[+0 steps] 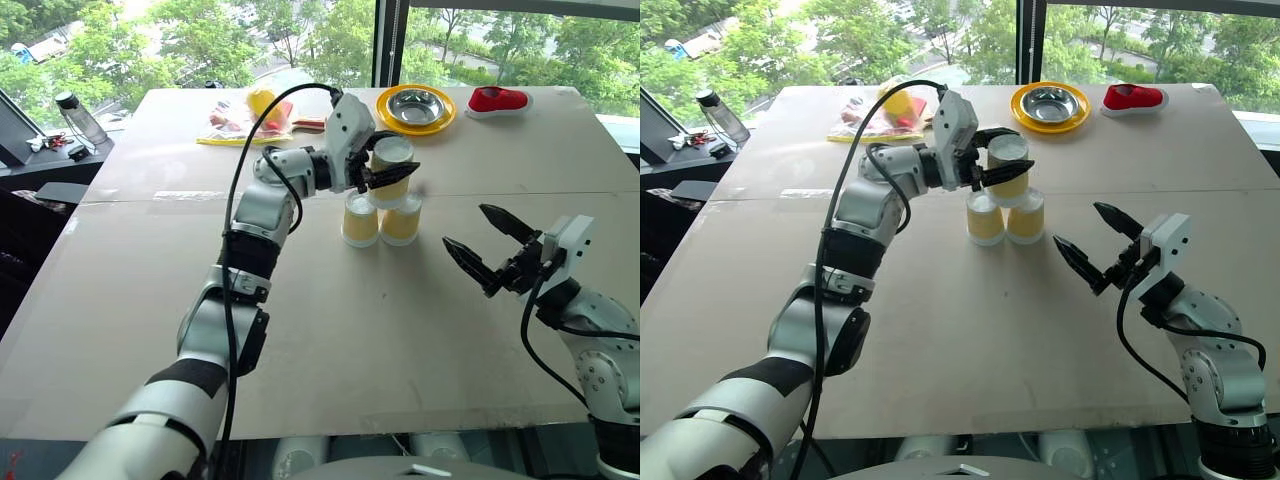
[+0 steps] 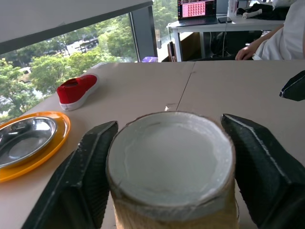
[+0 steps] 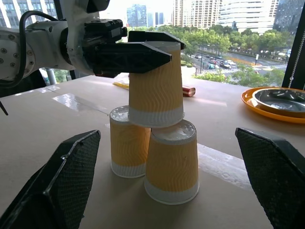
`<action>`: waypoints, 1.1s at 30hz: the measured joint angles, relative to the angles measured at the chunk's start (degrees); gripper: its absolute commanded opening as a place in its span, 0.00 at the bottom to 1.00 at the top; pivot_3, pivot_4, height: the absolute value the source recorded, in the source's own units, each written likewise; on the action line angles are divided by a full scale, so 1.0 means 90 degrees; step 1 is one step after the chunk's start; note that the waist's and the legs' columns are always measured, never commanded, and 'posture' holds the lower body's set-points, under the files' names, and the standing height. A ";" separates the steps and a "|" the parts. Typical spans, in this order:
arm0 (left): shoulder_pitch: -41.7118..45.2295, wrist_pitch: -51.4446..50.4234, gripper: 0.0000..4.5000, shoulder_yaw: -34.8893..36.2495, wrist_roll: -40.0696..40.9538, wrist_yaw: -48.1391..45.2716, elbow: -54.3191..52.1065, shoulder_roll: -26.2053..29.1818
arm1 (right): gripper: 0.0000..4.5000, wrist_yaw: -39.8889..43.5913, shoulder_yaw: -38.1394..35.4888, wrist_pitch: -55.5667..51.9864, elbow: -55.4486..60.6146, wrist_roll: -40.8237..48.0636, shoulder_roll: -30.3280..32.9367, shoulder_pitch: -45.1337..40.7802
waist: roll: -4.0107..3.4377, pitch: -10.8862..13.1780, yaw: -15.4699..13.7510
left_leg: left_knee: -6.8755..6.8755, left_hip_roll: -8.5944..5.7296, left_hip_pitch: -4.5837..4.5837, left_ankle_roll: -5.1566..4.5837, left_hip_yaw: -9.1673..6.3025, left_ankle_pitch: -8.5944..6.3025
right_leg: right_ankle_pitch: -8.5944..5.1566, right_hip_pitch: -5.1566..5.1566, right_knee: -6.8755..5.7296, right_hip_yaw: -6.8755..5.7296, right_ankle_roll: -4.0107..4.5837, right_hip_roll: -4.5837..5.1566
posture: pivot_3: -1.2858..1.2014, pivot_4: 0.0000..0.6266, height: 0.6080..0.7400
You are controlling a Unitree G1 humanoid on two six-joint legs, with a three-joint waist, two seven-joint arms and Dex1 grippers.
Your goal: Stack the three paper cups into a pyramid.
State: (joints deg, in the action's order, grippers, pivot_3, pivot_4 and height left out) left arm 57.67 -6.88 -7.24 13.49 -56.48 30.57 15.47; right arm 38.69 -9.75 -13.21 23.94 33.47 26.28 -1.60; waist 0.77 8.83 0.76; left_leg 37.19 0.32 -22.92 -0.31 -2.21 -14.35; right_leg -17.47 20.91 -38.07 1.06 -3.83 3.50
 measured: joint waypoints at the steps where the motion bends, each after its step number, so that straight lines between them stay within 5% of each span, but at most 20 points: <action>1: -0.0006 0.0000 0.99 0.0000 0.0000 0.0000 -0.0001 0.0002 | 1.00 0.0007 0.0000 0.0002 0.0000 0.0004 -0.0006 0.0000 | 0.0000 0.0000 0.0000 | 0.0000 0.0000 0.0000 0.0000 0.0000 0.0000 | 0.0000 0.0000 0.0000 0.0000 0.0000 0.0000 | 0.52 0.24 1.00; 9: -0.0003 -0.0494 0.99 0.0527 0.0568 0.0124 -0.0472 -0.0121 | 1.00 0.0138 0.0000 0.0031 -0.0006 0.0024 -0.0037 -0.0005 | 0.0000 0.0000 0.0002 | 0.0002 0.0001 -0.0001 0.0000 -0.0002 0.0000 | 0.0000 0.0000 -0.0001 0.0000 0.0000 0.0000 | 0.52 0.24 1.00; 18: -0.0228 -0.1819 0.99 0.1562 0.2081 0.0603 -0.3038 0.0287 | 1.00 0.0585 0.0016 0.0461 -0.0458 -0.0207 -0.0020 0.0527 | -0.0009 -0.0007 0.0020 | -0.0001 0.0006 0.0012 0.0001 0.0004 0.0000 | 0.0000 -0.0003 -0.0006 0.0010 0.0000 0.0000 | 0.52 0.24 1.00; 22: -0.1987 -0.2571 0.99 0.1912 0.2215 0.1196 -0.4168 0.0859 | 1.00 0.0951 0.0005 0.0971 -0.1165 -0.0469 0.0003 0.0968 | -0.0026 -0.0013 0.0058 | -0.0002 0.0014 0.0025 -0.0001 0.0016 0.0000 | 0.0000 0.0000 -0.0020 0.0026 0.0001 -0.0002 | 0.52 0.24 1.00; 28: -0.6890 -0.2869 0.99 0.1956 0.1811 0.1732 -0.6144 0.1277 | 1.00 0.1748 -0.0088 0.1954 -0.2301 -0.0873 0.0314 0.1460 | -0.0004 -0.0007 0.0137 | -0.0012 0.0032 0.0030 -0.0030 0.0027 -0.0020 | -0.0002 -0.0004 -0.0003 0.0063 0.0000 0.0017 | 0.52 0.24 1.00; 33: -0.7862 -0.1877 0.99 0.1864 0.1092 0.2041 -0.6334 0.1094 | 1.00 0.1992 0.0000 0.2158 -0.2626 -0.0915 0.0306 0.1199 | -0.0030 -0.0008 -0.0147 | 0.0001 0.0030 0.0094 -0.0026 0.0020 -0.0017 | 0.0002 -0.0090 0.0009 0.0049 0.0037 0.0024 | 0.52 0.24 1.00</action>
